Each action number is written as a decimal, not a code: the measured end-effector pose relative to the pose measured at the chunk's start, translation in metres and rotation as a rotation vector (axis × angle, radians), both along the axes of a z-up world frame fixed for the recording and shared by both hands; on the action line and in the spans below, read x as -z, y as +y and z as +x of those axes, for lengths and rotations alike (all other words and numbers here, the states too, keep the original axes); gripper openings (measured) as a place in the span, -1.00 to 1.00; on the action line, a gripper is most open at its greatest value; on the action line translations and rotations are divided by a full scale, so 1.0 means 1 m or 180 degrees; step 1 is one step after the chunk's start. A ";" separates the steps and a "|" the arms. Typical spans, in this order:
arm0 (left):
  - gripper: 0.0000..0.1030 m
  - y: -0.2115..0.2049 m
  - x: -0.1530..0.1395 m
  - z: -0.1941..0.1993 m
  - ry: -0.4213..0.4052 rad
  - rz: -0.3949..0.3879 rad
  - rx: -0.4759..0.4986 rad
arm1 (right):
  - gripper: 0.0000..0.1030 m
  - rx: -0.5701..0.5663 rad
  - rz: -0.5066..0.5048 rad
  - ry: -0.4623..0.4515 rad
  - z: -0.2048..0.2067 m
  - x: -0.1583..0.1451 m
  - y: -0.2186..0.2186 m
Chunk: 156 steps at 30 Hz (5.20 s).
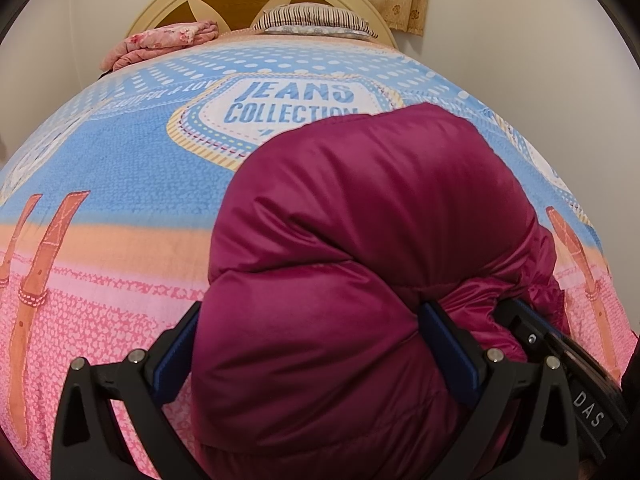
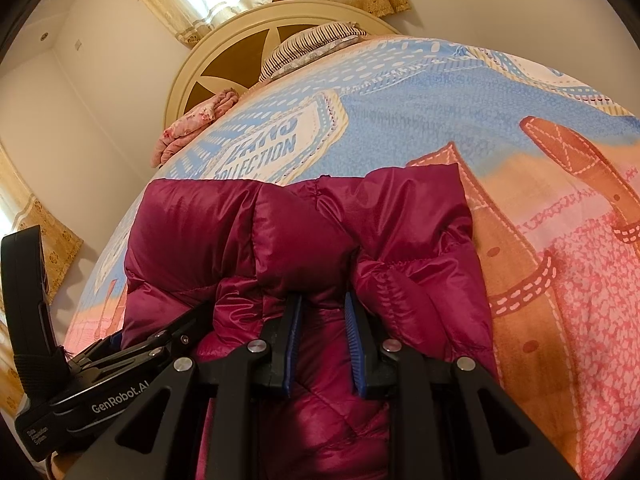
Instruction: Fold large clothes
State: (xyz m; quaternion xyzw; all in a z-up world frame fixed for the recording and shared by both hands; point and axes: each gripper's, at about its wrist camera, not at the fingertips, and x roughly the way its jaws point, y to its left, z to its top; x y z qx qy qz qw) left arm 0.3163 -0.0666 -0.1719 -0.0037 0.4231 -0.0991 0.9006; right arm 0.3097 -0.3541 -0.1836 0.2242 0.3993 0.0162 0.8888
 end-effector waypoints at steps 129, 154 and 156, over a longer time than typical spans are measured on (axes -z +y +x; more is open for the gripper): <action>0.16 0.228 -0.039 -0.170 -0.0401 -0.0021 -0.1056 | -0.61 -0.2120 0.0402 0.0178 0.055 -0.009 0.345; 0.86 0.236 -0.027 -0.176 -0.0378 -0.0019 -0.1395 | -0.27 -0.2006 -0.0055 0.0108 0.040 -0.009 0.351; 0.86 0.236 -0.030 -0.178 -0.0381 0.0005 -0.1390 | -0.23 -0.1994 -0.0070 0.0093 0.038 -0.013 0.350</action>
